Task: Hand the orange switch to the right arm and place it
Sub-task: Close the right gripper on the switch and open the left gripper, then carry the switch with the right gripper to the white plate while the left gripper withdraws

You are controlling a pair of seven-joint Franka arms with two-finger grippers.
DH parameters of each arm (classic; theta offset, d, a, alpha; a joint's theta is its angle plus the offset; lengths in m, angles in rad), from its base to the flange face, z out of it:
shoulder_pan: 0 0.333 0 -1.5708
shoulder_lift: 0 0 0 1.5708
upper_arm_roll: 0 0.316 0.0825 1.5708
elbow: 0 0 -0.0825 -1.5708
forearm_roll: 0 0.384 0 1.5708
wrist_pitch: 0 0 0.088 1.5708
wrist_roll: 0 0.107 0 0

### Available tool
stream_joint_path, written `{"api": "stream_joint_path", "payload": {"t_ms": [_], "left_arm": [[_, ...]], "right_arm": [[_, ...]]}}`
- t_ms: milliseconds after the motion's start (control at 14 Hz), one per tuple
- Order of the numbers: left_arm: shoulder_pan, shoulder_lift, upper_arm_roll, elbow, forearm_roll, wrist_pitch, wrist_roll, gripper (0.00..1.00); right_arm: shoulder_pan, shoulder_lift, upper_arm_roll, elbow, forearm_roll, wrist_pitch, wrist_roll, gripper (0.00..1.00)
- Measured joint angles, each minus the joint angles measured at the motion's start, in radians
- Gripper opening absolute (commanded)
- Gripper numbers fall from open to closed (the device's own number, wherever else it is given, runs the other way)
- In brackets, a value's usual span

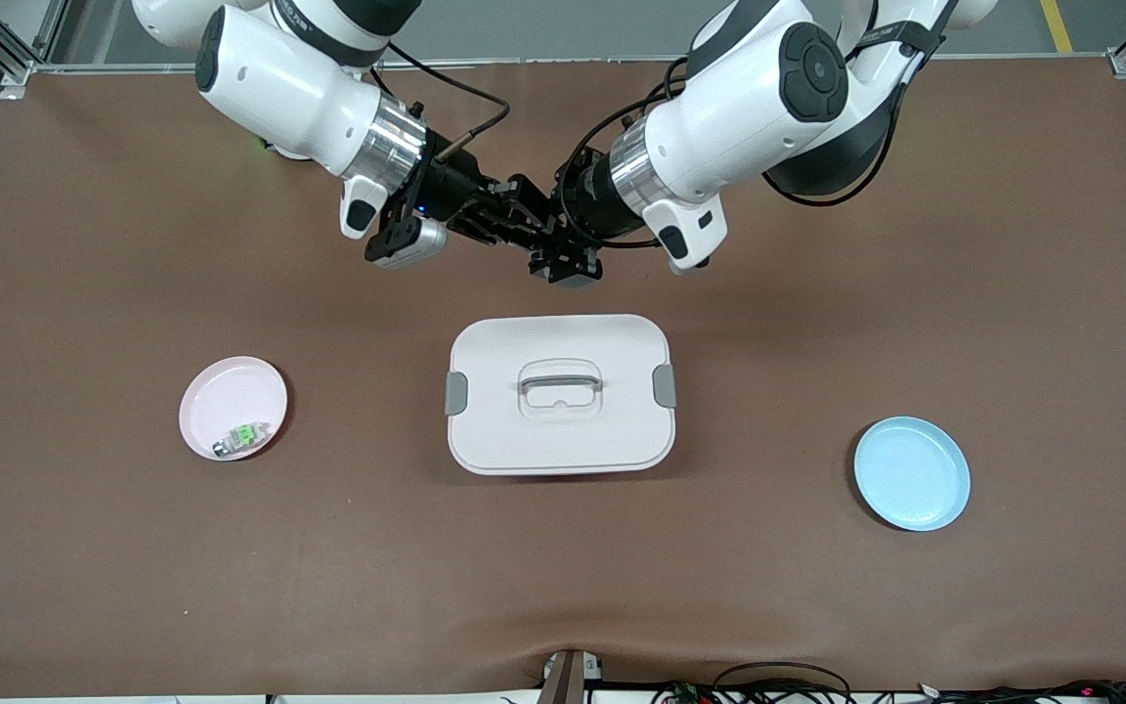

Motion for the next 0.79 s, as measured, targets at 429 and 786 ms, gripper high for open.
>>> {"api": "stream_joint_path", "payload": {"t_ms": [429,786], "left_arm": [[0.0,0.0,0.0,0.0,0.0,0.0,0.0,0.46],[0.001,0.0,0.0,-0.001,0.001,0.0,0.0,1.0]], "right_arm": [[0.0,0.001,0.0,0.0,0.0,0.0,0.0,0.0],[0.0,0.004,0.0,0.003,0.0,0.0,0.0,0.0]]}}
